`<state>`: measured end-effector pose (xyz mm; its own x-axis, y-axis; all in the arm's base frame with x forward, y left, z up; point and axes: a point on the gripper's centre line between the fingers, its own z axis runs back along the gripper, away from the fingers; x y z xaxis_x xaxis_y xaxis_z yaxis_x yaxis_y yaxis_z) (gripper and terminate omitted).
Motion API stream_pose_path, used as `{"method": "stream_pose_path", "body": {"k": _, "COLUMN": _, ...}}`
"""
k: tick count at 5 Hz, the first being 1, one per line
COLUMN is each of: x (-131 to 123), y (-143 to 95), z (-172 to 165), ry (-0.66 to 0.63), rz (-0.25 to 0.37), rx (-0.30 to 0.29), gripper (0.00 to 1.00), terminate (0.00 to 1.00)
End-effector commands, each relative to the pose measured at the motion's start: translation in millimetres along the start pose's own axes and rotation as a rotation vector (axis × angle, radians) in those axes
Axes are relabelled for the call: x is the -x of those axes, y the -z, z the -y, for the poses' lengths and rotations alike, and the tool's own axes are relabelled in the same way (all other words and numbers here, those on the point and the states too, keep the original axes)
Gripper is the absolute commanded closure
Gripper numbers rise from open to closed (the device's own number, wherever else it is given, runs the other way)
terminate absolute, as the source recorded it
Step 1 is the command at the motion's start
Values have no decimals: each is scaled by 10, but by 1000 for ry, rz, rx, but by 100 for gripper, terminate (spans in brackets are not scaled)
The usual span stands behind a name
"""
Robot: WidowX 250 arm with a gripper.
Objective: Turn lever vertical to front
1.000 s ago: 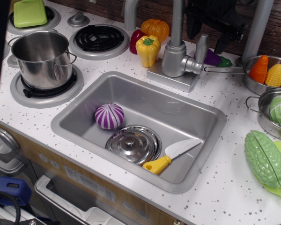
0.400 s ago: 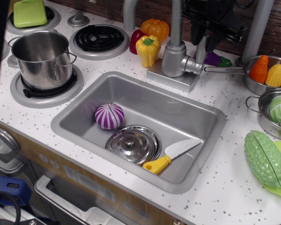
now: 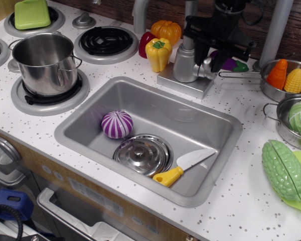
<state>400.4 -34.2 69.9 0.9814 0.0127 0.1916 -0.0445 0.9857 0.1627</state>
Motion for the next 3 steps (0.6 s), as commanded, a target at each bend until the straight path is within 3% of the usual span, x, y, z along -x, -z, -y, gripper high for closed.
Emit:
{"method": "stream_pose_path", "body": {"k": 1, "x": 16, "y": -114, "z": -65, "ry": -44, "rz": 62, "rx": 53, "gripper": 100, "terminate": 0}}
{"method": "stream_pose_path", "body": {"k": 3, "x": 8, "y": 65, "z": 37, "ry": -59, "rz": 74, "rx": 73, "gripper": 100, "terminate": 0}}
